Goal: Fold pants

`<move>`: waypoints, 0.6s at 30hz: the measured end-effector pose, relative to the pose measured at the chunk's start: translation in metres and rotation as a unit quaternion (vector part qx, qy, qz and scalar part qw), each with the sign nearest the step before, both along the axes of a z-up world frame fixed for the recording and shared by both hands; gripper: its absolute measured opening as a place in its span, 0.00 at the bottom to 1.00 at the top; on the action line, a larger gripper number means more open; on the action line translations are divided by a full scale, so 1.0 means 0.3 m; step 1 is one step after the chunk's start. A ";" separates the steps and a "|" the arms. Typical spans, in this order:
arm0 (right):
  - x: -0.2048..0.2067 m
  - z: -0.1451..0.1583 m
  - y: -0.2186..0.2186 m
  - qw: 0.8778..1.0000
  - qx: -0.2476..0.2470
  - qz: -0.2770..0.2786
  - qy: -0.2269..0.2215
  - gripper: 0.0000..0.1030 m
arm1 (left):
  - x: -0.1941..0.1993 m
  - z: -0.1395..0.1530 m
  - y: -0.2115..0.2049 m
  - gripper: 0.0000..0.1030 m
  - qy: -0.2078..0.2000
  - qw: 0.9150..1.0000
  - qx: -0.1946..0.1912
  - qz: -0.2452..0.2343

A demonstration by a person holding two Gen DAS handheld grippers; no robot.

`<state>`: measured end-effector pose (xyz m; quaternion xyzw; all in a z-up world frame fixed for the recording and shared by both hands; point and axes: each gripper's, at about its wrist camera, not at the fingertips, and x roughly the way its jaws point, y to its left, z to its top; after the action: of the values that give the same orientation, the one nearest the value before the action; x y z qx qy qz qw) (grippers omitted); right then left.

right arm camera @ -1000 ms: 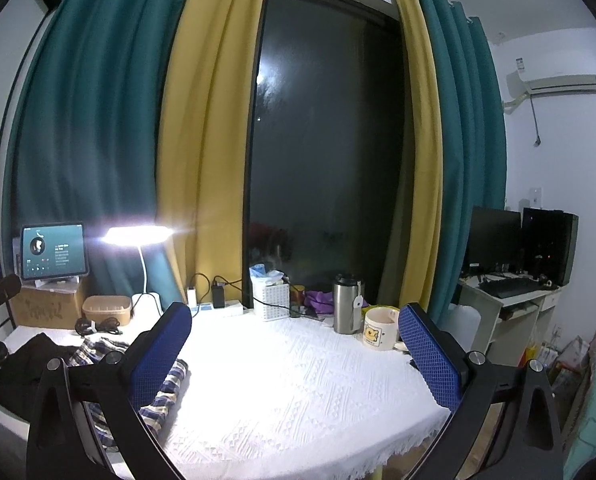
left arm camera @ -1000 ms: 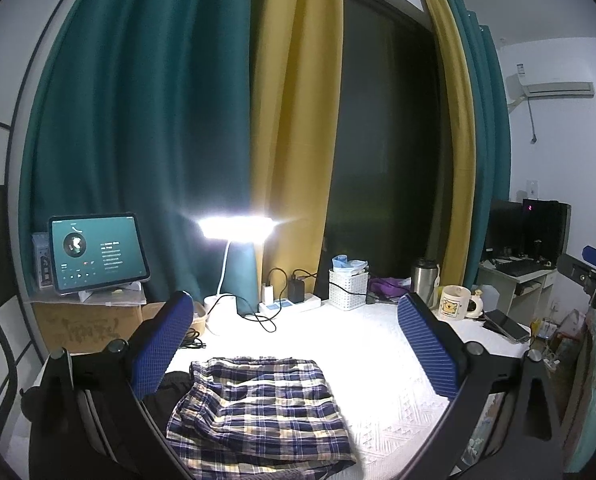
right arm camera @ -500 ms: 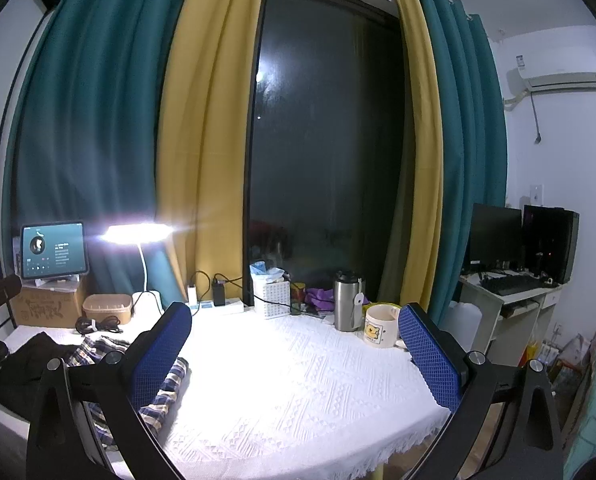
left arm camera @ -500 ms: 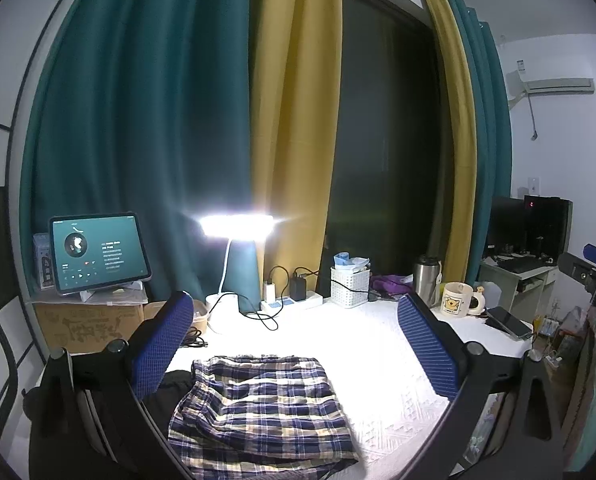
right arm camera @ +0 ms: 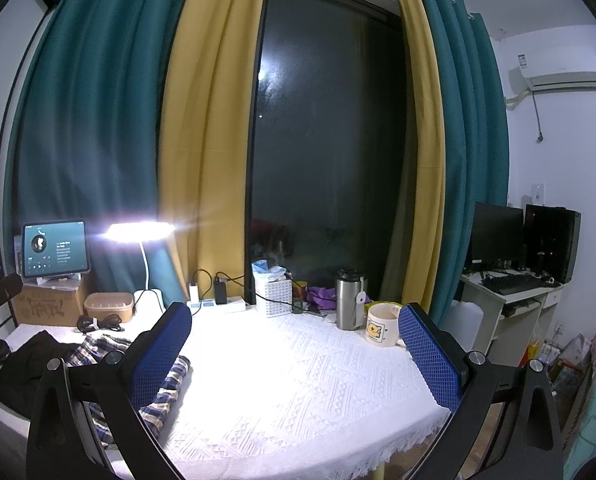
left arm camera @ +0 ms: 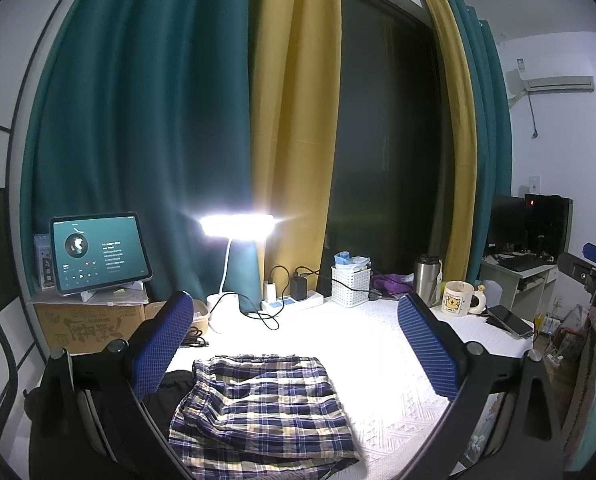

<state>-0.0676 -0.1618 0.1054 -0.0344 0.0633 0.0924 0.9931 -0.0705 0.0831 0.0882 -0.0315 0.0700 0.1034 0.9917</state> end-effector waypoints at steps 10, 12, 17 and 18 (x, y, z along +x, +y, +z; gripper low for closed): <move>0.003 0.005 0.000 1.000 0.000 0.000 0.000 1.00 | 0.000 0.000 0.001 0.98 0.000 1.000 0.000 0.000; 0.002 0.004 0.000 1.000 0.000 0.000 0.000 1.00 | -0.001 0.000 0.002 0.98 0.001 1.000 0.000 0.000; 0.002 0.003 0.001 1.000 0.001 0.000 0.001 1.00 | 0.000 -0.002 0.004 0.98 0.003 1.000 0.001 0.002; 0.002 0.003 0.002 1.000 0.000 0.000 0.001 1.00 | 0.001 -0.002 0.004 0.98 0.003 1.000 0.001 0.002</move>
<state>-0.0669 -0.1613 0.1063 -0.0340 0.0641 0.0924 0.9931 -0.0703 0.0844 0.0875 -0.0299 0.0732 0.1051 0.9913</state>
